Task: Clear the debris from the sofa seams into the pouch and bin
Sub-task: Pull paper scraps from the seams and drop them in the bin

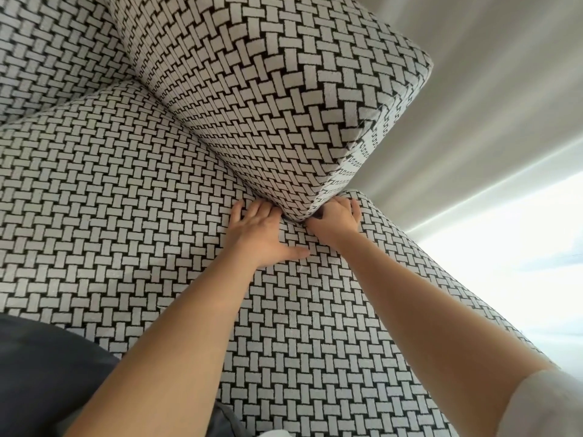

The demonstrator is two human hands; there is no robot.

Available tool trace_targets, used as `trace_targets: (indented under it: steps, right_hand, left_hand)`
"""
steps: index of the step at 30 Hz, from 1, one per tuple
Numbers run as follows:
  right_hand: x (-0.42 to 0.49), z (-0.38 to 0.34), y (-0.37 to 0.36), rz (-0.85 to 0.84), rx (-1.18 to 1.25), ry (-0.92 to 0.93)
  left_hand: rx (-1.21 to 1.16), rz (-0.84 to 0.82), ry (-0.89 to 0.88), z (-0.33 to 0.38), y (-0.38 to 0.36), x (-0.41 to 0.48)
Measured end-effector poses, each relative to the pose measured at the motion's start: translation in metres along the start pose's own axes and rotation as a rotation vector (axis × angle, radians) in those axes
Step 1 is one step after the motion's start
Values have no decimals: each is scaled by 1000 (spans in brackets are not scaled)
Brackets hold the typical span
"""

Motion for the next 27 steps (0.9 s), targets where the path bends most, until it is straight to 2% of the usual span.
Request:
trace_targets:
  steps: [11,17,21,23,27]
  right_hand:
    - [3,3,-1,64,19,-60]
    - [-8,-2,9,125,89,-19]
    - [-26,-6,23,195,267,59]
    - [-45,-10,24,225,341,154]
    - [-77,-22,20,356,317,328]
  left_hand:
    - [-34,-4,-15,-1,0,0]
    - [-25,8,-35,-3,0,4]
    - [-33,13,-46,-3,0,4]
    - [-36,15,-49,-3,0,4]
    - [-28,-7,-60,-3,0,2]
Point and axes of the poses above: each hand's wrist, its own x-axis towards the middle knuckle, its own y-axis out of the back of the hand, z = x × y, the point moved 8 cm from there along x, towards the middle knuckle, and after that the axes turned 8 degrees about x, right-handed, at the moved point
